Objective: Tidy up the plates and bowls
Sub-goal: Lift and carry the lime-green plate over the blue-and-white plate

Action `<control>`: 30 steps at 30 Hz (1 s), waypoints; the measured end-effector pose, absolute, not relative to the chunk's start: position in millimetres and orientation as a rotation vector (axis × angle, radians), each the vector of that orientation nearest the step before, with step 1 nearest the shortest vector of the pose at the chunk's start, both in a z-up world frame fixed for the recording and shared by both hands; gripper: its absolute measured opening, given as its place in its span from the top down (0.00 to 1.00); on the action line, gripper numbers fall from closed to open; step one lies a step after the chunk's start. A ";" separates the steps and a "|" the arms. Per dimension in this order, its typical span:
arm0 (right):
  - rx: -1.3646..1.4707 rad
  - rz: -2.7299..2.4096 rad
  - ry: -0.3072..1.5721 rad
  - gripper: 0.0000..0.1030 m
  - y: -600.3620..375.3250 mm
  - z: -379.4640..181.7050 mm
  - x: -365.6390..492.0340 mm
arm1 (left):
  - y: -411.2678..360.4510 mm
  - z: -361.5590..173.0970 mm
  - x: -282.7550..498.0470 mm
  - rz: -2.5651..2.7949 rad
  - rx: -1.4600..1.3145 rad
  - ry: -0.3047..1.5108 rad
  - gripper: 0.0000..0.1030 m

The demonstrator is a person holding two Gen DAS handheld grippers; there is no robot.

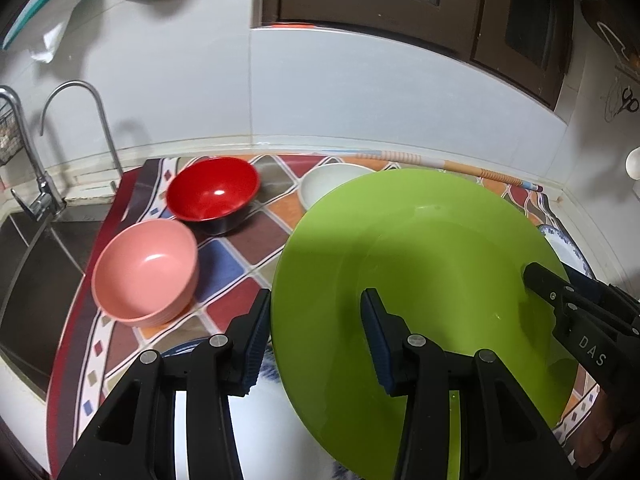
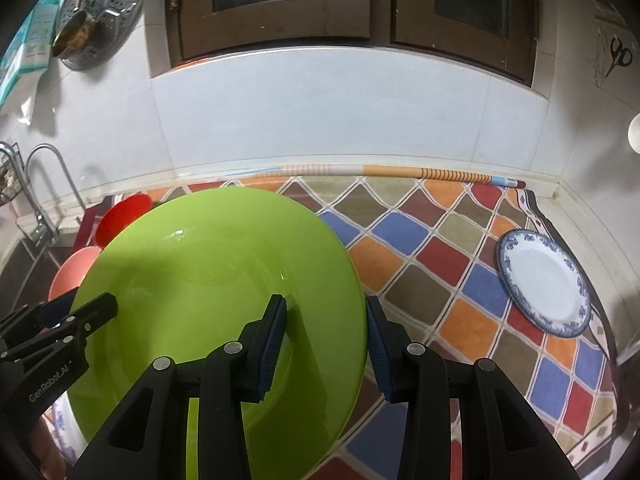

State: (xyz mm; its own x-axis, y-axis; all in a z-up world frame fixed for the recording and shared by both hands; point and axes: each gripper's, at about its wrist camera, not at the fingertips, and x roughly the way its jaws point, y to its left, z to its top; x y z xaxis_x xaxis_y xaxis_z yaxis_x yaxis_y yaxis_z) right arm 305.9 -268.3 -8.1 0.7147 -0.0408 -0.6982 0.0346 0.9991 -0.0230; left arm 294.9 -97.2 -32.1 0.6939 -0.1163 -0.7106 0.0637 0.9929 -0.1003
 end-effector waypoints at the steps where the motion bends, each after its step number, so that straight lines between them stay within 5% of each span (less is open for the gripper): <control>1: -0.008 -0.041 0.773 0.61 -264.4 -7.8 303.4 | -93.3 -32.3 292.9 -0.100 -0.070 0.798 0.57; 30: -0.015 -0.007 0.855 0.61 -134.0 -34.3 246.9 | 25.6 -67.7 235.6 -0.054 -0.063 0.881 0.57</control>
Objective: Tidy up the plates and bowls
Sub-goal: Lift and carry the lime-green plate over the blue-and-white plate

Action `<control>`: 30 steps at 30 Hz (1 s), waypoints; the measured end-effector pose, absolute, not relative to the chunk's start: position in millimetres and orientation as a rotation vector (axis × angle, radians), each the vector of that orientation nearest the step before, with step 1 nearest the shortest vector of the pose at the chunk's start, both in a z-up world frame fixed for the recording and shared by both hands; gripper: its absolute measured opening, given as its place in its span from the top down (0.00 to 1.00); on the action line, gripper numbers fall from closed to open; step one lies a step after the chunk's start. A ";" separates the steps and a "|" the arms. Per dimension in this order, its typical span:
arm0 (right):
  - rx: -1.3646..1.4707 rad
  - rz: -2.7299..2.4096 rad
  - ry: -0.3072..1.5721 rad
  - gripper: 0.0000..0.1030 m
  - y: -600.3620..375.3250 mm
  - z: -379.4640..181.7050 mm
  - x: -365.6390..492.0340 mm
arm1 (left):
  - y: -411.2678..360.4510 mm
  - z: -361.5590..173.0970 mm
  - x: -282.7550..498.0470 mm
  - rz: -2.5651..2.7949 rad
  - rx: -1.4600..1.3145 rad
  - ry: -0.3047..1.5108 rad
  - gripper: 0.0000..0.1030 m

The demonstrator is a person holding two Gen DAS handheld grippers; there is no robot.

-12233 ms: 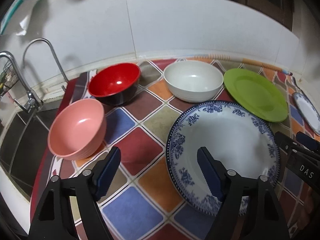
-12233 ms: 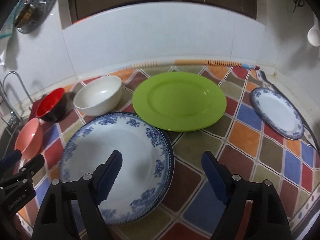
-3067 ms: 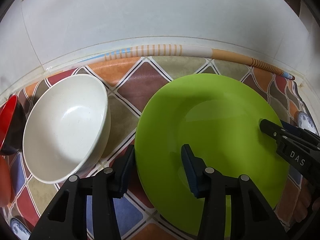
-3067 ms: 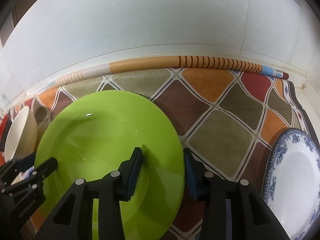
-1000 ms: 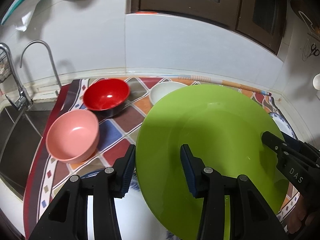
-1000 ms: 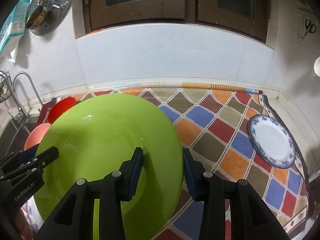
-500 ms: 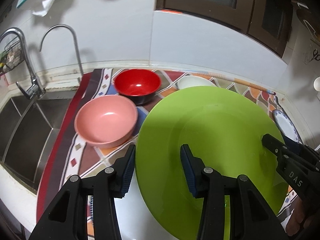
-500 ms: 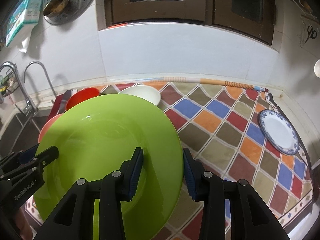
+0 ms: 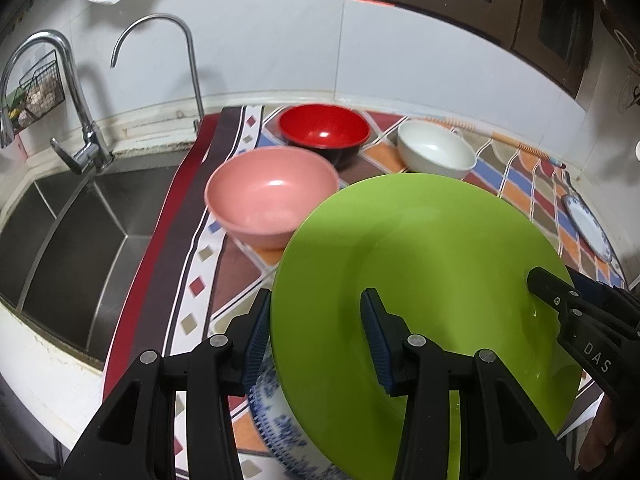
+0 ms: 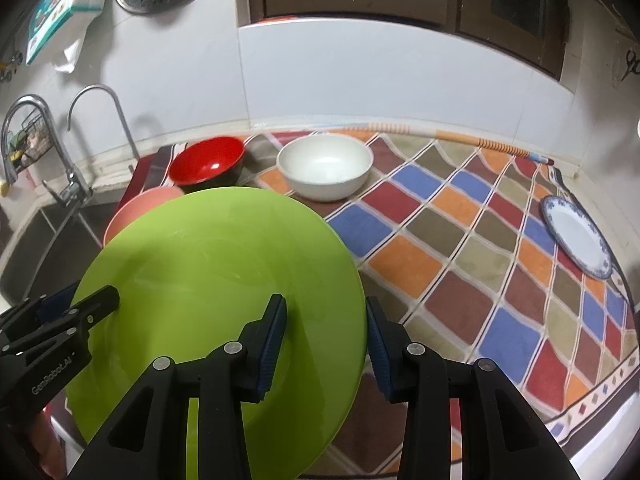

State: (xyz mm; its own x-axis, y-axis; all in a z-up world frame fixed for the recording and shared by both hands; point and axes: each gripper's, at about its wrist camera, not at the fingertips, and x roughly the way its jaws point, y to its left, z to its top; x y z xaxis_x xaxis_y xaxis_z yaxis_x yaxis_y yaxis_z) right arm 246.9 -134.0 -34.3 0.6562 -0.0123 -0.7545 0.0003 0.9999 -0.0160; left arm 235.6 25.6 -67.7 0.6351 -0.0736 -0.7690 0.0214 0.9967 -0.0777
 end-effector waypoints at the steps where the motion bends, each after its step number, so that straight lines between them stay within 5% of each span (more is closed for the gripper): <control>1: -0.013 -0.006 0.863 0.61 -131.2 -36.6 245.5 | 27.6 -70.8 233.7 -0.053 -0.059 0.888 0.57; 30: -0.005 0.029 1.045 0.61 -101.6 -103.5 246.3 | 47.5 -125.8 235.0 -0.005 -0.032 1.044 0.57</control>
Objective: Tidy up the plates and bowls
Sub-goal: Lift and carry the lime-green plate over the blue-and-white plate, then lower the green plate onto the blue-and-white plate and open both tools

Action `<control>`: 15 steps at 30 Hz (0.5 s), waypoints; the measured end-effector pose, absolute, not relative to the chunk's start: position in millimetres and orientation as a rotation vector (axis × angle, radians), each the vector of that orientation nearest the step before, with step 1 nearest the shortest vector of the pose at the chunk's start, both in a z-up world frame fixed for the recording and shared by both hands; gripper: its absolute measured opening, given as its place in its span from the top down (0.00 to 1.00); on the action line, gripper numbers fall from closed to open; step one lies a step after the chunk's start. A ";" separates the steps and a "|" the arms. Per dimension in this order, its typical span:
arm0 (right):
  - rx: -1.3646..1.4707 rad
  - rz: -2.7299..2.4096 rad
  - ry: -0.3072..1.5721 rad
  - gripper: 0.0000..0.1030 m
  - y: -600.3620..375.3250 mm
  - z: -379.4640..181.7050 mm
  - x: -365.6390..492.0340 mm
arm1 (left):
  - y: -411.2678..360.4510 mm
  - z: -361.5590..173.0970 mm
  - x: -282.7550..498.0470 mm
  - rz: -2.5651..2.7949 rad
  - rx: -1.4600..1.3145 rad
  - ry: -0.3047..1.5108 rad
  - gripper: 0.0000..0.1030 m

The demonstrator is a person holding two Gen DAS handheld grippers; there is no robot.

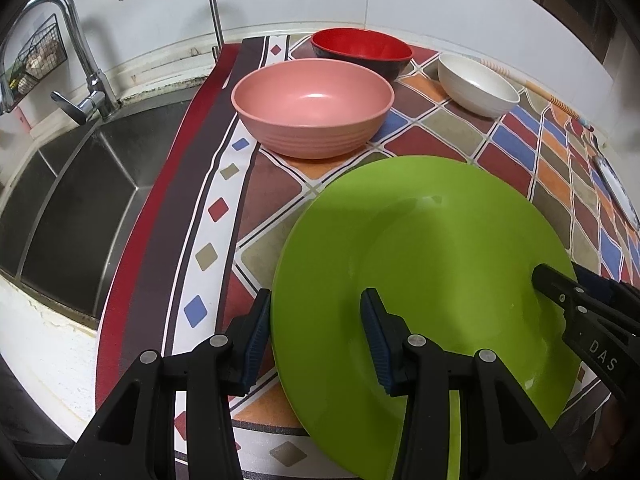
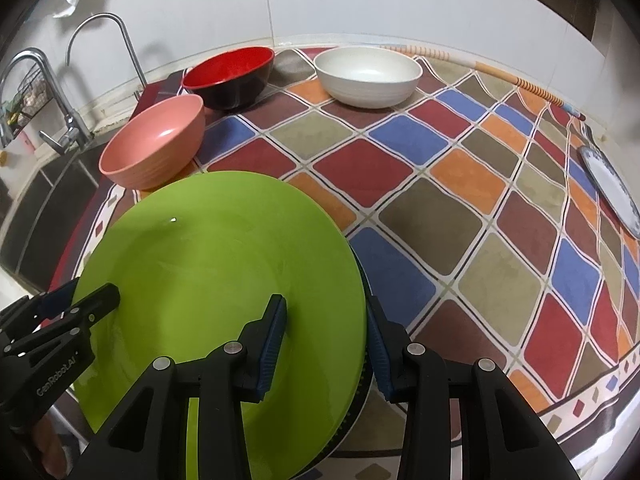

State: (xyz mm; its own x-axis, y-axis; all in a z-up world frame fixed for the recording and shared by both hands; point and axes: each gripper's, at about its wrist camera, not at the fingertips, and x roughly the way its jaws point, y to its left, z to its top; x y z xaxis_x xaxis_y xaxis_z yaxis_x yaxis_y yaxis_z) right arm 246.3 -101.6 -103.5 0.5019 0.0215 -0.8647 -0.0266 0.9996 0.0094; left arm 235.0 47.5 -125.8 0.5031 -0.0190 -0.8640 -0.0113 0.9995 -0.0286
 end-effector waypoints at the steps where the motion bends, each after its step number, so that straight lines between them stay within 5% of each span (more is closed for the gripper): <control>1: -0.001 0.028 1.049 0.61 -102.4 -104.6 246.8 | 47.6 -126.7 235.4 -0.005 -0.033 1.048 0.57; 15: -0.042 0.019 1.049 0.60 -97.4 -104.6 245.8 | 47.9 -130.2 235.1 -0.011 -0.027 1.064 0.57</control>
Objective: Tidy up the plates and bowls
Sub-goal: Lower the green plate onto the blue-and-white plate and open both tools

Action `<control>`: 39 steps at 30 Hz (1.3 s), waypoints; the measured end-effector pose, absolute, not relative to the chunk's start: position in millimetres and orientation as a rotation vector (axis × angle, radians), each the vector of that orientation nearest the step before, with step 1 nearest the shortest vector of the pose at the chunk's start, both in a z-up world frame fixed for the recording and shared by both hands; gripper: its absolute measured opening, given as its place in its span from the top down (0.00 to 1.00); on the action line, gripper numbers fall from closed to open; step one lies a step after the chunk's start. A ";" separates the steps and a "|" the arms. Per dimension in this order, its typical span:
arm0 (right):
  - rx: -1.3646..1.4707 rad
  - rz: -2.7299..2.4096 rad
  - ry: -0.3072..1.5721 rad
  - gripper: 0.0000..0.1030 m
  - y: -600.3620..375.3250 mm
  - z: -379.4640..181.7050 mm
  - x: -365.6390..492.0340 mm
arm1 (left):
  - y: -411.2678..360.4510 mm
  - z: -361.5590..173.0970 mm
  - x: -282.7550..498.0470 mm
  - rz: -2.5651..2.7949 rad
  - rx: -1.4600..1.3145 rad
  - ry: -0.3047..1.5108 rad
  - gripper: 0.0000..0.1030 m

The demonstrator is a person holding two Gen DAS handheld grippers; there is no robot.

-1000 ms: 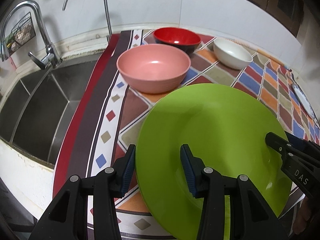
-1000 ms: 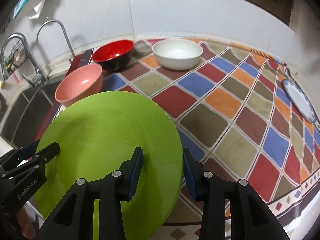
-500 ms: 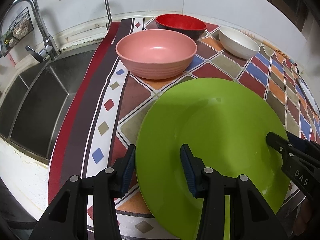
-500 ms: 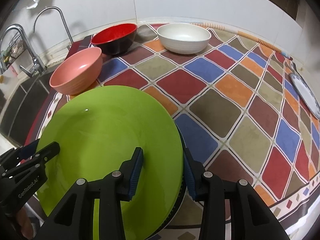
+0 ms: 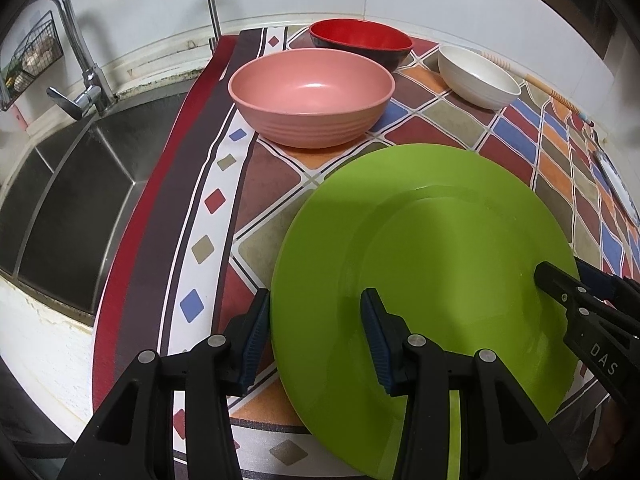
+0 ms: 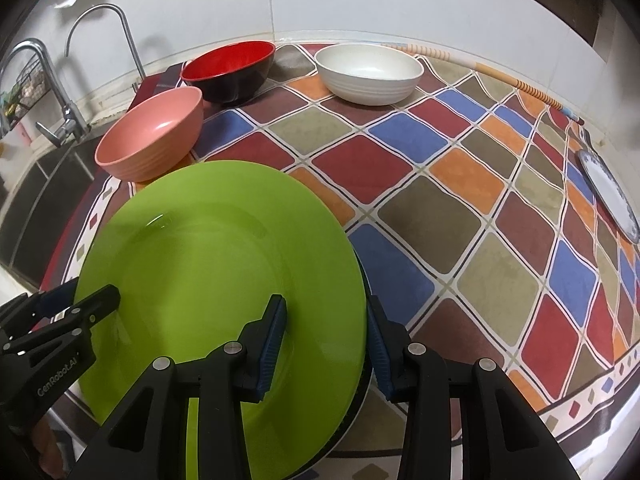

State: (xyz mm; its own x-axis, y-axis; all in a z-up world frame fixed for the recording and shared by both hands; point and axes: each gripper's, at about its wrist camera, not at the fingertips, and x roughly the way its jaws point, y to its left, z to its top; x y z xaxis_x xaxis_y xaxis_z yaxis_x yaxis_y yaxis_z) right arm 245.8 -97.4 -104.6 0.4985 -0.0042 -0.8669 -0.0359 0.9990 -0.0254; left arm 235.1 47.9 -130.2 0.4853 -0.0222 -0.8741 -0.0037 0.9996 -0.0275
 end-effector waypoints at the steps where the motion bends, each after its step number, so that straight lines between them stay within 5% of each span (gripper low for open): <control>1: -0.045 0.020 1.050 0.60 -97.0 -104.6 245.3 | 48.0 -129.6 235.2 -0.013 -0.023 1.061 0.56; 7: -0.074 0.022 1.046 0.59 -94.6 -105.3 244.2 | 48.9 -126.7 235.8 -0.006 -0.019 1.050 0.46; 10: -0.070 0.014 1.052 0.45 -95.3 -105.4 245.4 | 48.7 -121.1 235.2 0.000 -0.012 1.027 0.41; 19: -0.038 -0.008 1.038 0.44 -104.2 -96.3 240.6 | 36.8 -86.9 234.5 -0.041 0.022 0.913 0.25; 24: -0.006 -0.035 1.002 0.36 -116.5 -82.9 236.5 | 22.7 -66.3 235.3 -0.070 0.041 0.842 0.15; 39: 0.057 -0.185 0.832 0.26 -184.4 -31.5 231.3 | -47.6 -25.8 258.5 -0.179 0.049 0.729 0.04</control>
